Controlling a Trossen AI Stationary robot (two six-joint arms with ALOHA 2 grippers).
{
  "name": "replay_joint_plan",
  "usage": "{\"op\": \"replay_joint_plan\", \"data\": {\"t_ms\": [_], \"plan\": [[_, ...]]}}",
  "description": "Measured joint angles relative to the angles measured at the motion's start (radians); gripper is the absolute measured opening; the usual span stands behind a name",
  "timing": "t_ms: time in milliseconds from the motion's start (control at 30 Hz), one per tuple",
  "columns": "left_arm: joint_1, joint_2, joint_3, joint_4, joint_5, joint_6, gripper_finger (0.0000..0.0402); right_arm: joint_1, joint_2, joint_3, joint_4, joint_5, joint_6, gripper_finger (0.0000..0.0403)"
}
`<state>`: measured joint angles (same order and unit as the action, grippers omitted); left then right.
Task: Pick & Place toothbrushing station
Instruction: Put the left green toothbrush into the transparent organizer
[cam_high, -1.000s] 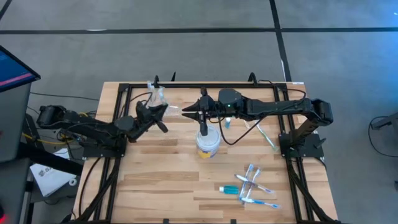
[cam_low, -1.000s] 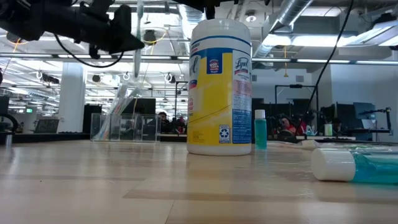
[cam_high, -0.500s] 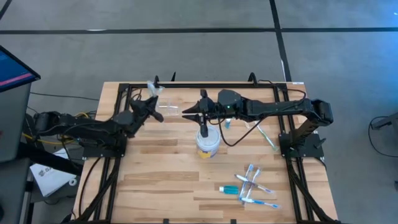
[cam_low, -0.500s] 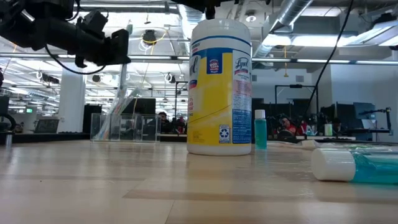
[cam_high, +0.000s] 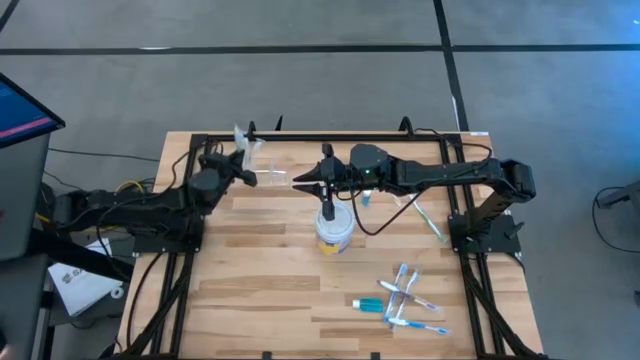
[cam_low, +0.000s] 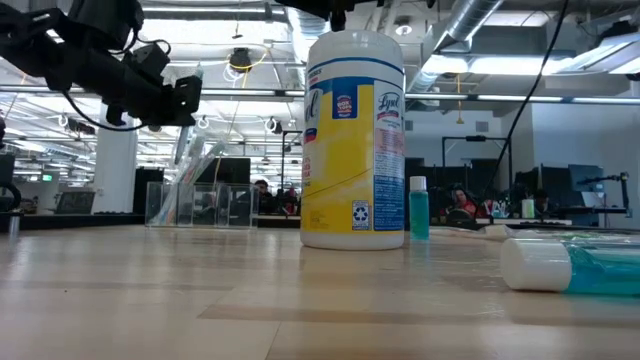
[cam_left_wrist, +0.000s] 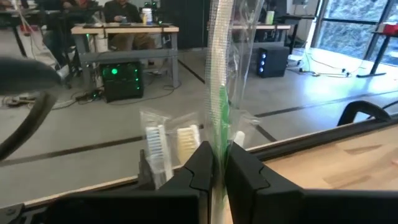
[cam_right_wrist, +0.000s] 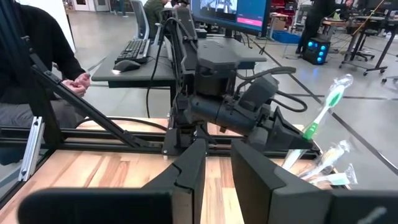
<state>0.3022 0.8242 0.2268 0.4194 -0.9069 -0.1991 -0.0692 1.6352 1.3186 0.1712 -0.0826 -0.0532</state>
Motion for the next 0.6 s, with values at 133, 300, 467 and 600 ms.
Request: {"op": "replay_joint_plan", "data": {"t_ms": [133,300,467,600], "plan": [[0.035,0.001,-0.021,0.002,0.027,-0.026,0.0011,0.0,0.0,0.0,0.0,0.0,0.0,0.0068],[0.06,0.001,-0.091,0.007,0.05,-0.109,0.0011,0.0,0.0,0.0,0.0,0.0,-0.008,0.0068],[0.076,0.001,-0.143,0.029,0.05,-0.139,0.0012,0.0,0.0,0.0,0.001,0.0,-0.01,0.0068],[0.079,0.001,-0.158,0.047,0.05,-0.148,0.0012,0.0,0.0,0.0,0.001,0.0,-0.01,0.0068]]}}
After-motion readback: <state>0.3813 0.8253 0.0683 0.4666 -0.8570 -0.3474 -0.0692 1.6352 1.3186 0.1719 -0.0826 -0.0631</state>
